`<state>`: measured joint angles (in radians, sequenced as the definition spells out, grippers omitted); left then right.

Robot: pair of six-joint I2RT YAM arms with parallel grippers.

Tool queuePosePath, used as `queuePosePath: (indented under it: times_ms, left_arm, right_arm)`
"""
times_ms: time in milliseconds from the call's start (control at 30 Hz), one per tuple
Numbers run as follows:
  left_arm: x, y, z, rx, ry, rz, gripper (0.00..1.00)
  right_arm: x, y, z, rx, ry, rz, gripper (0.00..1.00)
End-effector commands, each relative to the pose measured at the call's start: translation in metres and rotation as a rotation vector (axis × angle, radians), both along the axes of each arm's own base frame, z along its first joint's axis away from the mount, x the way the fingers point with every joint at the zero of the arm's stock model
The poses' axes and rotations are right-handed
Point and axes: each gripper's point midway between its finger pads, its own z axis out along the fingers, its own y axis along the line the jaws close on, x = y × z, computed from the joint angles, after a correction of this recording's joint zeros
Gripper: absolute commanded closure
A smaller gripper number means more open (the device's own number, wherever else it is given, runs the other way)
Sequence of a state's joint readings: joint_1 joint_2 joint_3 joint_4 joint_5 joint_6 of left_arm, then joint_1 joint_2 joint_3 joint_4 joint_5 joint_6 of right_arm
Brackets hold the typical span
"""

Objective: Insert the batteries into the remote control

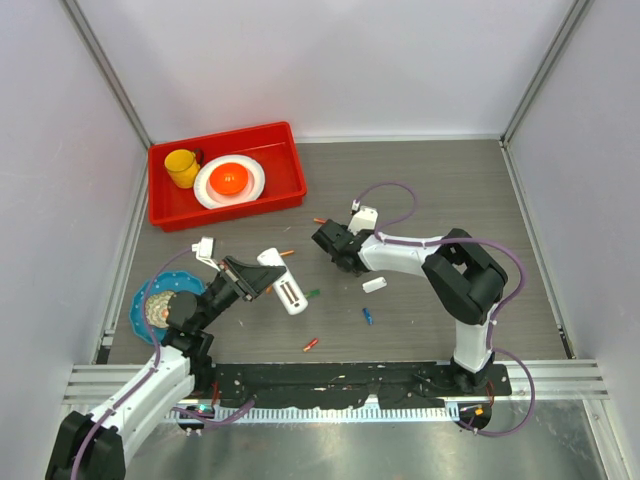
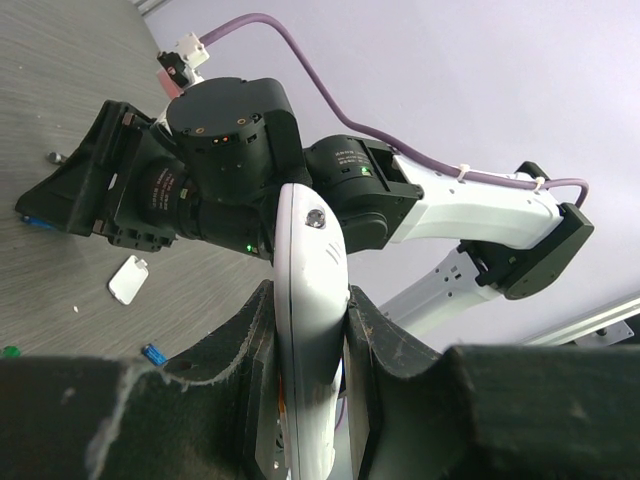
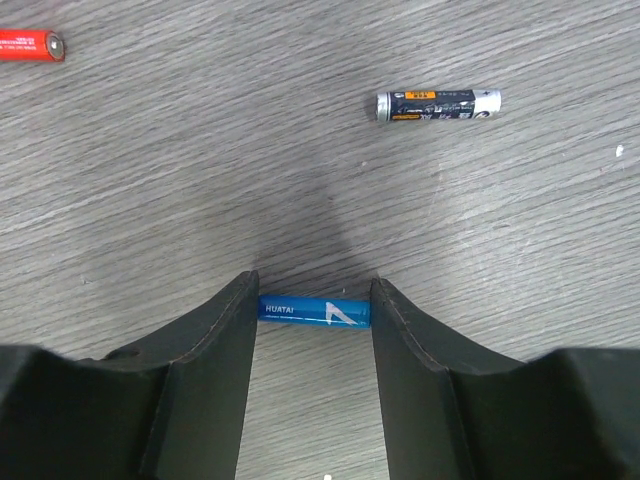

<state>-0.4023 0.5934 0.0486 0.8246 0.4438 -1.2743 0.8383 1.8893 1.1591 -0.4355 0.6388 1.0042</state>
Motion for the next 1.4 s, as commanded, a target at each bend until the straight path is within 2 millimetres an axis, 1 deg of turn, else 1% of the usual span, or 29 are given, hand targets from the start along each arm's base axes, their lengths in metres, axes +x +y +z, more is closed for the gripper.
queuePosePath:
  times_ms: [0,33,67,100,133,200,233,267,300,333,367,400,433,467,500,533,567,600,633,667,700,733,767,900,1067,1167,1200,1233,1367]
  left_arm:
    - [-0.003,0.003,-0.029,0.024,0.034,0.014,1.00]
    - [-0.003,0.003,-0.029,0.024,0.036,0.013,1.00]
    - [-0.003,0.003,-0.028,0.024,0.032,0.015,1.00]
    - [-0.003,0.003,-0.029,0.023,0.035,0.014,1.00]
    - [-0.002,0.003,-0.029,0.022,0.037,0.017,1.00]
    - [-0.003,0.002,-0.028,0.022,0.037,0.010,1.00]
    - [-0.002,0.003,-0.027,0.020,0.036,0.016,1.00]
    - [-0.003,0.002,-0.026,0.020,0.034,0.013,1.00]
    - [-0.003,0.002,-0.025,0.019,0.033,0.012,1.00]
    - [-0.003,0.002,-0.024,0.017,0.031,0.012,1.00]
    - [-0.003,0.003,-0.024,0.016,0.028,0.015,1.00]
    - [-0.003,0.002,-0.025,0.017,0.031,0.012,1.00]
    - [-0.003,0.003,-0.024,0.016,0.030,0.015,1.00]
    - [-0.004,0.002,-0.024,0.015,0.027,0.012,1.00]
    - [-0.004,0.002,-0.023,0.014,0.026,0.012,1.00]
    - [-0.004,0.002,-0.022,0.013,0.023,0.012,1.00]
    - [-0.004,0.002,-0.023,0.014,0.024,0.009,1.00]
    - [-0.005,0.001,-0.022,0.013,0.023,0.007,1.00]
    - [-0.005,0.001,-0.021,0.012,0.020,0.005,1.00]
    - [-0.006,0.001,-0.022,0.013,0.023,0.004,1.00]
    - [-0.007,0.000,-0.023,0.013,0.023,-0.001,1.00]
    - [-0.007,0.000,-0.021,0.011,0.019,-0.001,1.00]
    - [-0.008,0.000,-0.020,0.010,0.015,-0.003,1.00]
    - [-0.009,-0.001,-0.020,0.007,0.010,-0.007,1.00]
    - [-0.011,-0.001,-0.018,0.003,0.001,-0.011,1.00]
    - [-0.011,-0.001,-0.019,0.006,0.002,-0.011,1.00]
    - [-0.011,-0.001,-0.019,0.007,0.001,-0.010,0.99]
    - [-0.011,-0.001,-0.019,0.007,0.000,-0.007,1.00]
    - [-0.011,-0.001,-0.019,0.006,-0.001,-0.007,1.00]
  right_arm:
    - [-0.012,-0.005,-0.006,-0.007,0.023,0.005,0.57]
    - [-0.013,-0.006,-0.005,-0.010,0.022,0.004,0.59]
    - [-0.012,-0.007,-0.004,-0.018,0.018,0.012,0.64]
    - [-0.011,-0.007,0.003,-0.016,0.004,0.018,0.68]
    - [-0.008,-0.005,0.009,-0.007,-0.014,0.028,0.78]
    - [-0.003,-0.004,0.021,-0.035,-0.035,0.103,0.87]
    - [0.001,0.002,0.036,-0.025,-0.066,0.138,0.95]
    - [0.006,0.003,0.047,-0.085,-0.076,0.231,0.99]
    - [0.008,0.012,0.054,-0.071,-0.082,0.300,0.99]
    - [0.010,0.017,0.065,-0.080,-0.095,0.377,0.99]
    - [0.011,0.022,0.071,-0.084,-0.100,0.447,0.99]
    - [0.008,0.036,0.074,-0.099,-0.088,0.648,0.99]
    - [0.002,0.046,0.076,-0.086,-0.079,0.777,0.99]
    - [-0.001,0.047,0.073,-0.108,-0.074,0.866,0.99]
    - [0.001,0.039,0.072,-0.201,-0.064,0.932,0.99]
    - [0.005,0.031,0.073,-0.276,-0.065,0.956,0.99]
    - [0.007,0.028,0.075,-0.321,-0.067,0.997,0.99]
    - [0.004,0.022,0.072,-0.360,-0.035,1.036,0.99]
    - [0.005,0.021,0.074,-0.422,-0.035,1.119,0.99]
    - [0.004,0.018,0.075,-0.448,-0.046,1.143,0.99]
    - [0.008,0.020,0.079,-0.462,-0.086,1.152,0.99]
    - [0.010,0.017,0.077,-0.509,-0.099,1.199,0.99]
    - [0.005,0.014,0.067,-0.513,-0.086,1.235,0.99]
    - [0.003,0.009,0.047,-0.543,-0.029,1.279,0.99]
    - [0.000,0.011,0.040,-0.535,-0.028,1.303,0.99]
    - [-0.004,0.016,0.039,-0.474,-0.030,1.327,0.99]
    - [-0.007,0.014,0.035,-0.457,0.000,1.325,0.99]
    - [-0.010,0.019,0.033,-0.418,0.007,1.344,0.98]
    - [-0.020,0.020,0.017,-0.369,0.069,1.358,0.96]
